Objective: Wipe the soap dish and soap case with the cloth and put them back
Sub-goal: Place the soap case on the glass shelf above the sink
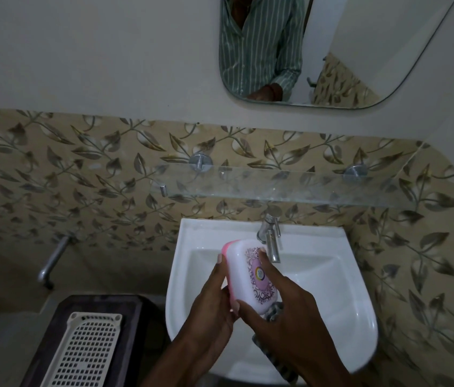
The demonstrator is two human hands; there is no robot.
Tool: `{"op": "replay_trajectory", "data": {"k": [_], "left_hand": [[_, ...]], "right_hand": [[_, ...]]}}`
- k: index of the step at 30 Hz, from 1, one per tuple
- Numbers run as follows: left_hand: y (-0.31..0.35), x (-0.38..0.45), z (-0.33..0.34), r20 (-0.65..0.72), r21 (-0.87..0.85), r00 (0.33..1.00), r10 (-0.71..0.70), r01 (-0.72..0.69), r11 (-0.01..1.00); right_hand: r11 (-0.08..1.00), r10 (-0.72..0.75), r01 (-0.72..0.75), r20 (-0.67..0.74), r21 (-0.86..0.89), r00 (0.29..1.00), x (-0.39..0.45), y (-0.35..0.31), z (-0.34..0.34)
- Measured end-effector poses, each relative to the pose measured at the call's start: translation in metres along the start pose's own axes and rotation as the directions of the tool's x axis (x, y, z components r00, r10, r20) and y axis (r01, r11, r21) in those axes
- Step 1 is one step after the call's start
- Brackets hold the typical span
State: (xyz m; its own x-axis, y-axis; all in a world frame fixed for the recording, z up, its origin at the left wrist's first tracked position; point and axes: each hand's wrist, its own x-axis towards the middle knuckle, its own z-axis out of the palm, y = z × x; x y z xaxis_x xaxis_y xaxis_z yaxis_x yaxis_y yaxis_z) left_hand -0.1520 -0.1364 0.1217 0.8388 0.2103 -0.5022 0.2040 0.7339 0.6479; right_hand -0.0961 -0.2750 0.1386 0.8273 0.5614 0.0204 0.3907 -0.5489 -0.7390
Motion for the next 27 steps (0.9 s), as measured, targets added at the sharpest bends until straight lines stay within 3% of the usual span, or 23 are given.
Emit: {"op": "replay_trajectory", "data": {"k": [3,6,11,15,19,23,27], "left_hand": [[0.017,0.009,-0.004,0.008,0.246,0.996,0.091,-0.090,0.965],[0.034,0.020,-0.004,-0.009,0.262,0.991,0.134,-0.127,0.957],[0.063,0.038,0.018,0.010,0.197,0.975,0.222,-0.220,0.955],[0.087,0.056,0.051,0.079,0.291,0.952,0.297,-0.307,0.906],[0.107,0.082,0.080,0.099,0.539,0.914,0.393,-0.381,0.751],[0.116,0.111,0.106,0.120,0.833,0.837,0.535,-0.378,0.405],[0.121,0.139,0.120,0.114,0.909,0.822,0.557,-0.312,0.275]], "right_hand": [[0.995,-0.070,0.076,0.089,-0.072,0.994,0.005,0.007,-0.017],[0.990,-0.112,0.119,0.096,-0.078,0.989,0.017,0.013,-0.036],[1.000,-0.012,0.008,-0.173,-0.025,0.985,0.046,0.023,-0.065],[0.989,-0.028,0.061,-0.229,0.137,0.973,0.081,0.026,-0.088],[0.988,-0.052,0.090,-0.279,0.124,0.959,0.123,0.029,-0.111],[0.998,-0.044,0.051,-0.259,0.022,0.965,0.163,0.038,-0.127],[1.000,-0.002,0.002,-0.229,0.001,0.973,0.191,0.040,-0.130]]}}
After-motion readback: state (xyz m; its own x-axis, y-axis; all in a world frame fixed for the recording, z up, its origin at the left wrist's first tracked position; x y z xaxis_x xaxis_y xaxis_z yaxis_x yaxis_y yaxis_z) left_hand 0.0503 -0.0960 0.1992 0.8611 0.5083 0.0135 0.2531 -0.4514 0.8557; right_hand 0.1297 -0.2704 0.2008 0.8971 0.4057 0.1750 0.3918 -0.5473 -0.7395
